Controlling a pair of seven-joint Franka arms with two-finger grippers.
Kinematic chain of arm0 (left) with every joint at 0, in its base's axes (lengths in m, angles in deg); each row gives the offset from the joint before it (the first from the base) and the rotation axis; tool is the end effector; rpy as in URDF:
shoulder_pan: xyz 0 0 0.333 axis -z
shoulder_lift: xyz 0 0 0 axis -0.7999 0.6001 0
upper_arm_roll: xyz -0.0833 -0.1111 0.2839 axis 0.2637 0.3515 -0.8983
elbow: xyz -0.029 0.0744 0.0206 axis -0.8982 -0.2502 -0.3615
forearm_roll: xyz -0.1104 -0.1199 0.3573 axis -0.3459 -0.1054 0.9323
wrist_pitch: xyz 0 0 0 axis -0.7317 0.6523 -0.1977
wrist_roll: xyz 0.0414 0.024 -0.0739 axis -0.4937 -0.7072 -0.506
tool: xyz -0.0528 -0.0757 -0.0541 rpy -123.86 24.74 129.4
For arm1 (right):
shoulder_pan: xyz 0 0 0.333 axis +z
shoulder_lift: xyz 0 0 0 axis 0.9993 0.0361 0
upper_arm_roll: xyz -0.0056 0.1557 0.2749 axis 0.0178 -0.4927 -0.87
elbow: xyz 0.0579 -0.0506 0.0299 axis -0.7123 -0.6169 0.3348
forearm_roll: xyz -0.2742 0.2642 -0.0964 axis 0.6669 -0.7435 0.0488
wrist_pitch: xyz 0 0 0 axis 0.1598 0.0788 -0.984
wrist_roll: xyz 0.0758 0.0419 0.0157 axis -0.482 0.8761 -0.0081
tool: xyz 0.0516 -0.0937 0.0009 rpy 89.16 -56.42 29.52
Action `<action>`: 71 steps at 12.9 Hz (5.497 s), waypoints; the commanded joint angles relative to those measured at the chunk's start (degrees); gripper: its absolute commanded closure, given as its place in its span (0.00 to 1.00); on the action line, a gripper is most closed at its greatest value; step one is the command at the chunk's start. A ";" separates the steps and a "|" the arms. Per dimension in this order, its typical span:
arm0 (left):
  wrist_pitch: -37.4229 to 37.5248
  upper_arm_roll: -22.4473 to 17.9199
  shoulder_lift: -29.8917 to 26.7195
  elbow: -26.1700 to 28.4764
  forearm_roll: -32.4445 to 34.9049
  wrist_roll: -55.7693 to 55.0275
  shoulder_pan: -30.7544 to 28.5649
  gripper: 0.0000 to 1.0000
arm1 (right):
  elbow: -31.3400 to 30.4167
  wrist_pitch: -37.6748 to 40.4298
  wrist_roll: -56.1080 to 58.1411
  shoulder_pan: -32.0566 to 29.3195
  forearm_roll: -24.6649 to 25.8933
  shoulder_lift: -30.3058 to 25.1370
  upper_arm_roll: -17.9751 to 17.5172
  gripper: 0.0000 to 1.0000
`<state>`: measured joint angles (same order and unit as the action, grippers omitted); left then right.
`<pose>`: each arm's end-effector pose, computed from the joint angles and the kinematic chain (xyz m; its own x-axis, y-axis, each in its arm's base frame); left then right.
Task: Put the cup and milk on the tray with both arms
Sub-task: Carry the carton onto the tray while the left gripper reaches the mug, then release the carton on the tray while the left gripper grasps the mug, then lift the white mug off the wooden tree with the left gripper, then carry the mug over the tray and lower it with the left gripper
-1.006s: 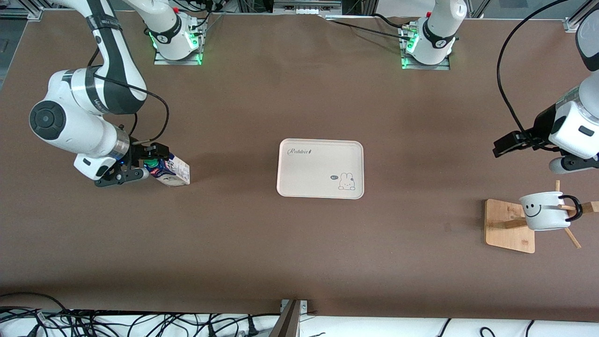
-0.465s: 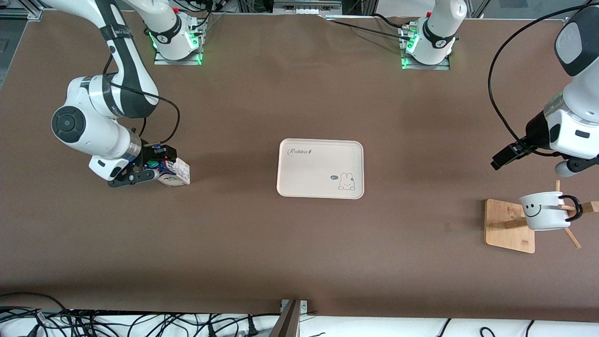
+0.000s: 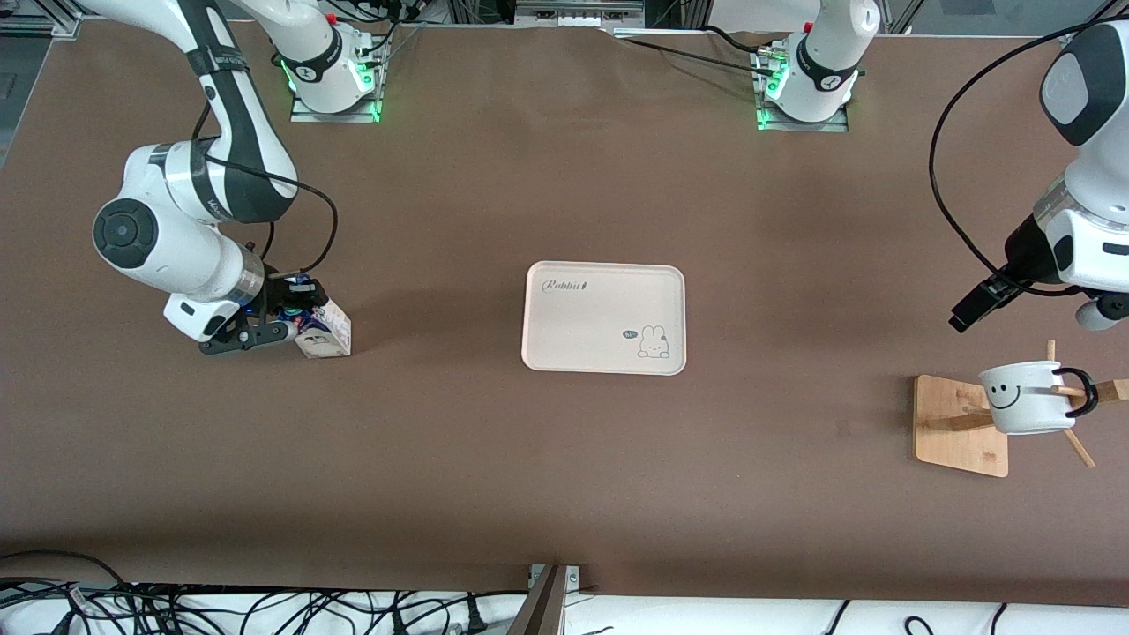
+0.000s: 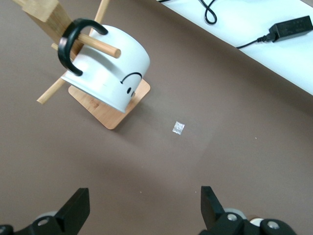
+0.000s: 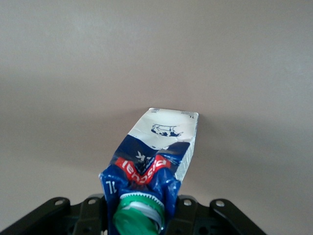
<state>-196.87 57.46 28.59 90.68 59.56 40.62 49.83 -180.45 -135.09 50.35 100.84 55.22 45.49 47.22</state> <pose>0.5945 0.0161 0.5166 0.8161 0.5407 0.2040 0.5413 -0.8388 0.0580 0.5979 0.0951 0.3426 0.9827 0.1717 -0.0691 0.1678 -0.9841 -0.0589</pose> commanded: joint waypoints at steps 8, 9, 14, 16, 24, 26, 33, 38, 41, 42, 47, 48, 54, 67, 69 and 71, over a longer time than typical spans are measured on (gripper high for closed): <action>-41.65 0.19 -3.50 21.11 0.40 -2.51 -7.16 0.00 | 26.91 4.48 -33.32 21.34 -10.33 16.38 -2.43 0.75; -42.54 0.28 -2.89 21.46 0.31 -2.60 -7.68 0.00 | 28.76 3.70 -36.84 23.11 -10.33 17.88 -2.43 0.75; -47.89 0.37 1.15 20.85 -8.46 -3.22 -7.60 0.00 | 29.04 -1.06 -42.76 28.92 -10.42 19.47 -2.52 0.72; -53.77 0.37 4.05 20.67 -9.71 -2.43 -7.60 0.00 | 28.69 -1.15 -42.59 29.02 -10.24 20.35 -2.43 0.71; -56.26 0.37 7.67 18.30 -9.71 -1.11 -7.25 0.23 | 28.16 -1.59 -42.23 29.10 -9.45 21.59 -2.35 0.00; -56.26 0.37 7.67 18.38 -9.54 -0.93 -7.25 0.45 | 28.68 -1.32 -43.37 29.19 -9.36 19.49 -1.91 0.00; -56.26 0.80 7.41 18.38 -9.53 0.30 -7.25 0.86 | 30.44 8.85 -44.43 28.58 -5.41 10.87 5.81 0.00; -56.00 1.77 6.88 18.03 -9.53 2.48 -7.34 1.00 | 30.18 17.30 -34.98 27.36 -5.41 6.12 11.72 0.00; -54.16 2.03 5.48 18.03 -8.84 5.13 -7.34 1.00 | 26.15 25.10 -25.72 21.22 -4.71 -1.59 11.54 0.00; -51.80 2.47 4.17 18.03 -8.83 6.09 -7.34 1.00 | 24.31 26.18 -24.06 18.06 -3.58 -4.32 10.15 0.00; -30.21 8.26 -2.08 15.06 -8.74 6.19 -7.43 1.00 | 9.02 25.49 -8.61 -4.62 3.02 -19.26 -4.10 0.00; -24.33 9.06 -2.26 11.56 -7.52 6.36 -7.43 1.00 | 8.65 25.66 -4.83 -7.00 3.29 -20.33 -4.71 0.00; 17.18 19.78 8.69 -16.03 0.73 7.59 -6.12 1.00 | 10.58 25.92 -1.63 -7.81 7.33 -20.25 -4.89 0.00; 12.65 18.65 35.43 -24.86 3.30 2.23 19.46 1.00 | 13.66 27.33 -2.33 -7.55 8.21 -18.76 -4.72 0.00; 12.47 18.65 37.72 -24.86 2.77 2.06 19.91 1.00 | 13.75 27.16 -2.33 -7.46 8.21 -18.85 -4.80 0.00; 12.30 18.82 40.26 -24.86 2.42 1.62 20.43 1.00 | 13.66 27.16 -2.33 -7.46 8.21 -18.76 -4.80 0.00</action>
<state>-185.15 76.70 66.11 68.28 61.42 42.90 69.63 -167.91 -108.87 47.68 93.90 62.51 26.28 43.08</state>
